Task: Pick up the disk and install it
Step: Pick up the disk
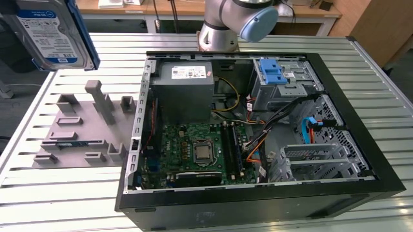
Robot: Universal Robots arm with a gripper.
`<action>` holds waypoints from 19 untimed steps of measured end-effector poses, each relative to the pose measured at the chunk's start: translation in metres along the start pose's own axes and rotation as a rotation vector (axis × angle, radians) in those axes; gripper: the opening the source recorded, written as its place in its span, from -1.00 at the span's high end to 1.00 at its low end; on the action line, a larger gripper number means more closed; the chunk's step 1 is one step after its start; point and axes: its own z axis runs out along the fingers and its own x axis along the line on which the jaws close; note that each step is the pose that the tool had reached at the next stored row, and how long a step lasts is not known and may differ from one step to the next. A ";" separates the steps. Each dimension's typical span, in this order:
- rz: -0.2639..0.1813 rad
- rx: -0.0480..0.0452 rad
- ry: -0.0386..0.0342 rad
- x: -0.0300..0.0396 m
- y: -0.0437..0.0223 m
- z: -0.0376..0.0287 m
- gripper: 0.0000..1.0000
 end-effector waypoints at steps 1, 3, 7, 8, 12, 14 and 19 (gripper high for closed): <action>0.000 -0.0001 0.0000 0.0011 -0.0001 0.0000 0.27; 0.000 0.0000 0.0000 0.0031 -0.0002 0.0000 0.27; 0.000 0.0001 0.0000 0.0038 -0.0002 0.0000 0.27; 0.000 0.0001 0.0000 0.0039 -0.0002 0.0000 0.27; 0.000 0.0001 -0.0001 0.0039 -0.0008 0.0000 0.27; 0.000 0.0000 0.0000 0.0039 -0.0021 0.0000 0.27; 0.000 0.0000 0.0000 0.0037 -0.0061 0.0001 0.27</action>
